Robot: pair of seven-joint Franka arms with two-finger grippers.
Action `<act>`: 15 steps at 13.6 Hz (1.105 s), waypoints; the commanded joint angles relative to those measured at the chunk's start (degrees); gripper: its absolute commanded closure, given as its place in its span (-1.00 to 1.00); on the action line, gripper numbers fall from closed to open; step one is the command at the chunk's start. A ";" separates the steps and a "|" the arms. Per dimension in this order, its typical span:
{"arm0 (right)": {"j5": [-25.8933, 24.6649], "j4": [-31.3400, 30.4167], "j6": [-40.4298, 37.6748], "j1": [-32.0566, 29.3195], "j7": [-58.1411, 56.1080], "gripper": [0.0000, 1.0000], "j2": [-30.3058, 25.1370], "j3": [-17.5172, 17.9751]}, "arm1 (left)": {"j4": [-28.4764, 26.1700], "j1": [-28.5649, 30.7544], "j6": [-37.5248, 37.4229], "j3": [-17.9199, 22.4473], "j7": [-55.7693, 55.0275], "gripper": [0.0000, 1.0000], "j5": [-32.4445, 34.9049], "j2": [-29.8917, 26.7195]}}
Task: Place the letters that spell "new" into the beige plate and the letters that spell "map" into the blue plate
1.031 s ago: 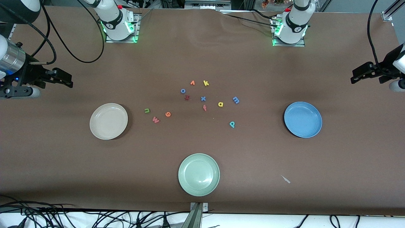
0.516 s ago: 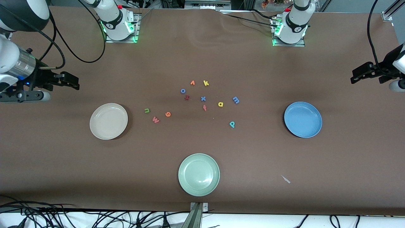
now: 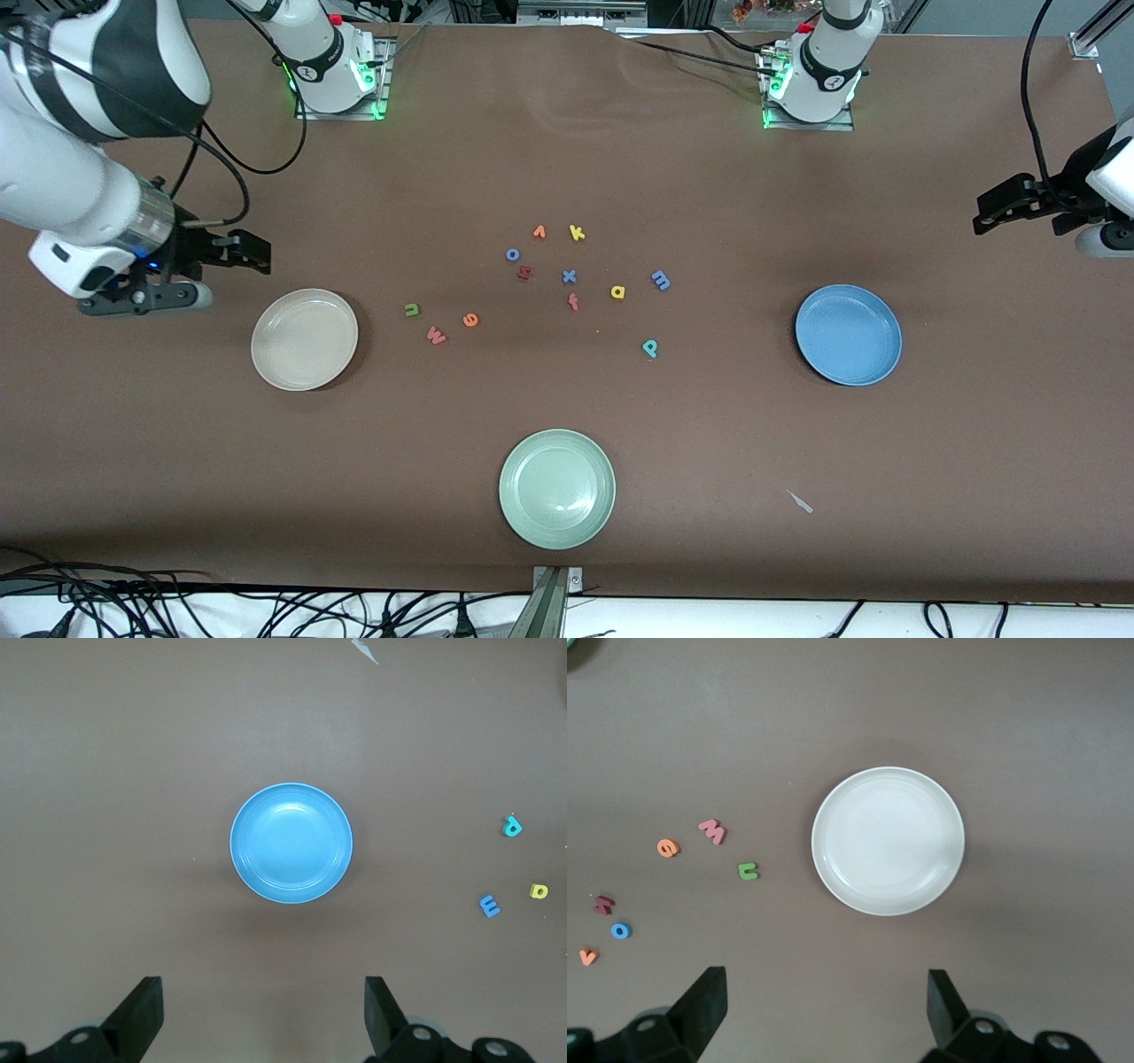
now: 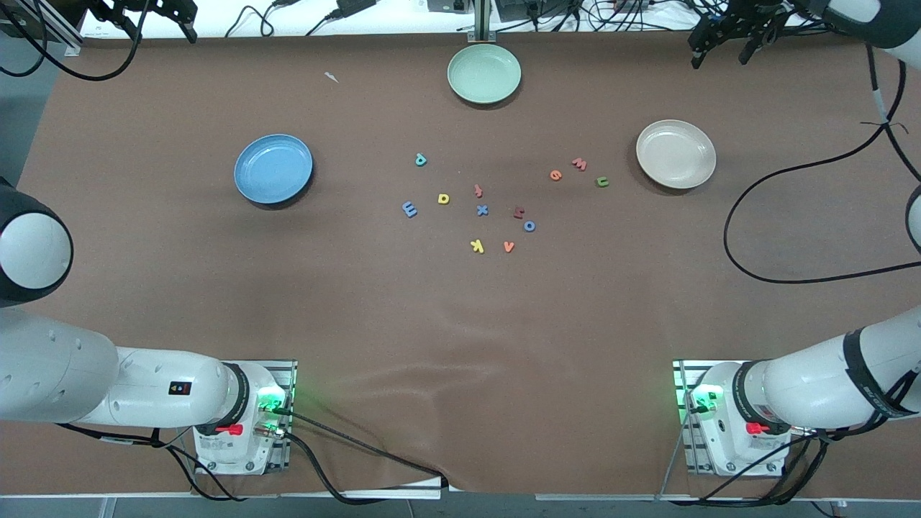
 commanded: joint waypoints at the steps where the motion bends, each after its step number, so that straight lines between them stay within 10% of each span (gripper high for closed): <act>1: 0.94 -1.85 2.93 0.67 0.34 -0.99 1.20 0.33 | 0.89 -1.16 0.11 -0.02 -6.34 -1.00 -1.97 3.36; 9: 1.03 -11.78 17.69 5.16 6.32 -0.99 4.37 0.33 | 0.37 -12.75 4.32 -3.01 -13.47 -1.00 -9.60 14.78; 15: 2.09 -19.17 29.47 5.60 10.10 -0.99 7.62 4.11 | -11.39 -20.22 21.61 -4.59 -32.10 -1.00 -10.50 15.85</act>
